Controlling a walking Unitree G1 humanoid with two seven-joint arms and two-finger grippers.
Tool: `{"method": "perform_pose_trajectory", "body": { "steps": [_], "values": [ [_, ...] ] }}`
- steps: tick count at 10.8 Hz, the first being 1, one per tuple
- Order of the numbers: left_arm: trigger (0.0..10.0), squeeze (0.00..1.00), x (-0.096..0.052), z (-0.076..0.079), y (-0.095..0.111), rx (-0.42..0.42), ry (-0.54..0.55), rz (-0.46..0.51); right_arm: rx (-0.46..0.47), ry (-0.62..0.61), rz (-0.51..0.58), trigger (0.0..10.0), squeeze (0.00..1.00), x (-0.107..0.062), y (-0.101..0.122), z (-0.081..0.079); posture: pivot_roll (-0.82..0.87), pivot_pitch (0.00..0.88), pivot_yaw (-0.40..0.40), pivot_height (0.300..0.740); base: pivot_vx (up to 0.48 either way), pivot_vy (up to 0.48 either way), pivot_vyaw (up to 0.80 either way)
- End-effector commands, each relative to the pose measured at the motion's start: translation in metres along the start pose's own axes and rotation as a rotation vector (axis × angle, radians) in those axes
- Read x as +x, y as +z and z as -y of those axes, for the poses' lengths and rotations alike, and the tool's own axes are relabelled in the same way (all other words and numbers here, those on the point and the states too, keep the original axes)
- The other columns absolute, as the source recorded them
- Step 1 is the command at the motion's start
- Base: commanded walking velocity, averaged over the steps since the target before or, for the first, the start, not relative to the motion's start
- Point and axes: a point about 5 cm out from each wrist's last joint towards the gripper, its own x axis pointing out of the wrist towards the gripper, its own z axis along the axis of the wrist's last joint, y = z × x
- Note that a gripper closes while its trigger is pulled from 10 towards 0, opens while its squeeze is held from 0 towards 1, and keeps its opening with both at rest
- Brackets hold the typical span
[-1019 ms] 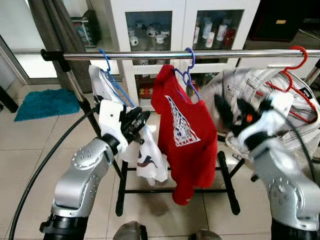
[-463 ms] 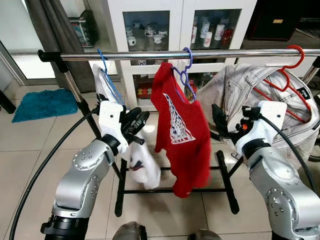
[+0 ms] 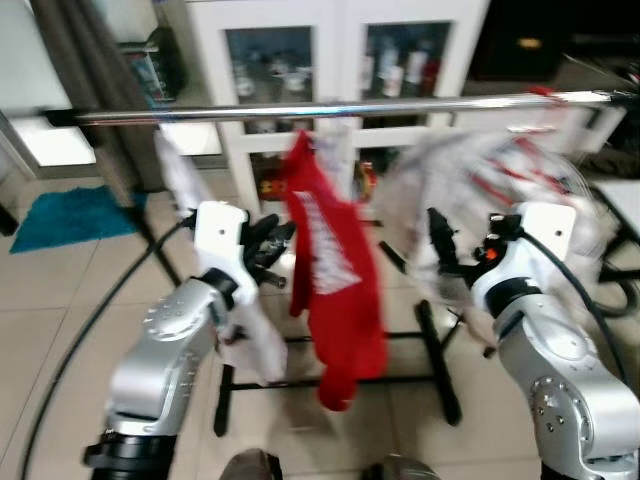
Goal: Hang hanger
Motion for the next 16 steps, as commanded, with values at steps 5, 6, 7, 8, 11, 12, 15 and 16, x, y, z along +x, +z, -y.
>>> {"method": "perform_pose_trajectory", "body": {
  "steps": [5, 6, 7, 8, 11, 12, 15, 16],
  "values": [
    [10.0, 0.0, -0.002, -0.004, 0.003, 0.024, 0.013, 0.002, 0.074, 0.0, 0.023, 10.0, 0.69, -0.002, 0.001, -0.002, -0.06, 0.0, 0.05, 0.74, 0.0, -0.445, 0.0],
    [10.0, 0.0, -0.003, -0.004, 0.003, 0.025, 0.013, -0.004, 0.155, 0.034, 0.091, 10.0, 0.0, -0.001, 0.006, -0.002, -0.06, 0.0, 0.049, 0.74, 0.0, 0.0, 0.0],
    [10.0, 0.0, -0.003, -0.005, 0.002, 0.025, 0.013, -0.012, 0.145, 0.051, 0.17, 10.0, 0.0, -0.001, 0.011, -0.001, -0.05, 0.0, 0.049, 0.74, 0.0, 0.0, 0.0],
    [10.0, 0.0, -0.003, -0.005, 0.002, 0.028, 0.012, -0.011, 0.243, 0.111, 0.243, 10.0, 0.0, -0.002, 0.013, -0.001, -0.05, 0.0, 0.049, 0.74, 0.0, 0.0, 0.0],
    [10.0, 0.0, -0.001, -0.007, 0.007, 0.039, 0.034, 0.016, 0.149, 0.097, -0.011, 10.0, 0.0, 0.002, -0.021, 0.006, -0.06, 0.0, 0.059, 0.74, 0.0, 0.0, 0.0],
    [10.0, 0.0, 0.001, -0.008, 0.008, 0.057, 0.035, 0.023, 0.038, 0.141, 0.007, 10.0, 0.0, 0.0, -0.022, 0.006, -0.06, 0.0, 0.058, 0.74, 0.0, 0.0, 0.0],
    [10.0, 0.0, 0.002, -0.004, 0.007, 0.065, -0.003, 0.015, -0.069, 0.014, 0.02, 10.0, 0.0, 0.005, -0.02, 0.022, -0.07, 0.0, 0.058, 0.74, 0.206, 0.0, 0.19],
    [10.0, 0.0, 0.003, -0.004, 0.006, 0.074, -0.005, 0.011, -0.101, 0.004, 0.053, 10.0, 0.0, 0.007, -0.015, 0.026, -0.07, 0.0, 0.057, 0.74, 0.315, 0.0, 0.8]
  ]
}}
